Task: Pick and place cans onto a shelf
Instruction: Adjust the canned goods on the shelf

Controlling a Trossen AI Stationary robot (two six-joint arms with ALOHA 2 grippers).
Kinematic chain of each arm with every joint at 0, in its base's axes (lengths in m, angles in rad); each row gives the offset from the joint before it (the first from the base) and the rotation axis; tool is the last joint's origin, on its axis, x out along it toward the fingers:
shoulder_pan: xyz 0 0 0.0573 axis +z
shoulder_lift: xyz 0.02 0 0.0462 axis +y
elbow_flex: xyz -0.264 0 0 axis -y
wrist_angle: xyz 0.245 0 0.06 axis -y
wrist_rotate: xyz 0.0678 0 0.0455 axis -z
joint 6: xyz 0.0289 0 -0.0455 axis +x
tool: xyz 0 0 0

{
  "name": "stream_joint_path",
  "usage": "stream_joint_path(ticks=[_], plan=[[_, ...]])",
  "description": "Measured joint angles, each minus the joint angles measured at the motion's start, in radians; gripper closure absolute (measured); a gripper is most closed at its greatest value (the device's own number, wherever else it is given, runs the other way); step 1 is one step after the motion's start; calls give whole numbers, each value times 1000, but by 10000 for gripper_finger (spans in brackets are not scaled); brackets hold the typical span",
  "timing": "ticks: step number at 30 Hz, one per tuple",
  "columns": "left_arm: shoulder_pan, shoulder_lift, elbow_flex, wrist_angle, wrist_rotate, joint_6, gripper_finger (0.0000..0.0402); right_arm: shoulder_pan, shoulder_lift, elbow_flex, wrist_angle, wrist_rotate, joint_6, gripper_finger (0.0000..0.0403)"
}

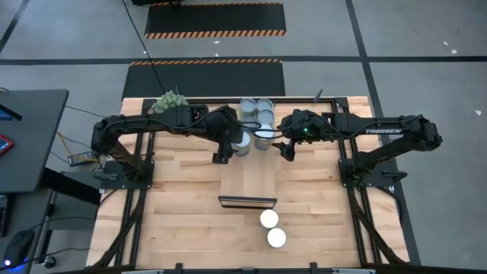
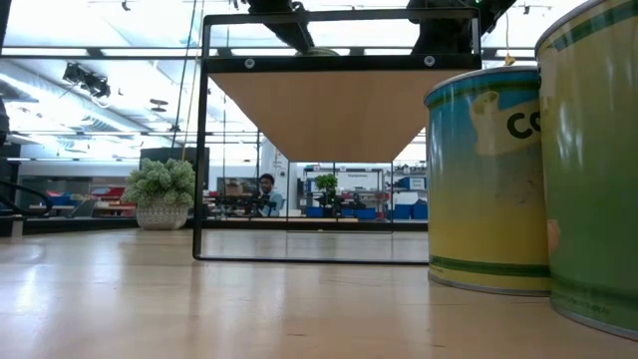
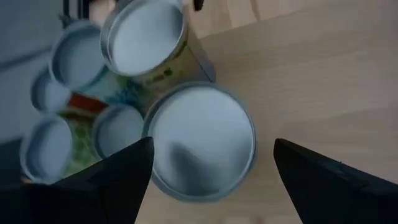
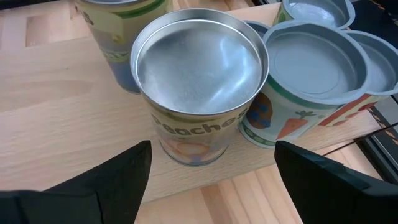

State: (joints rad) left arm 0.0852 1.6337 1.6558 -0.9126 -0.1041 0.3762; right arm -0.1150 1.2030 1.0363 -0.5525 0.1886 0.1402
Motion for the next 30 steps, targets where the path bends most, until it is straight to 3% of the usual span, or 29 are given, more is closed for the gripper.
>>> stream_joint_path(ticks=[5,12,21,30], plan=[[-16,5,-3,49,-68,100,65,0,0,0,2,0,18,55],[-16,41,-13,121,-86,106,65,1,0,0,6,0,25,55],[-12,100,-13,205,-267,108,65,1,0,13,8,10,24,55],[-9,56,12,230,-237,108,65,1,-1,13,6,11,25,55]])
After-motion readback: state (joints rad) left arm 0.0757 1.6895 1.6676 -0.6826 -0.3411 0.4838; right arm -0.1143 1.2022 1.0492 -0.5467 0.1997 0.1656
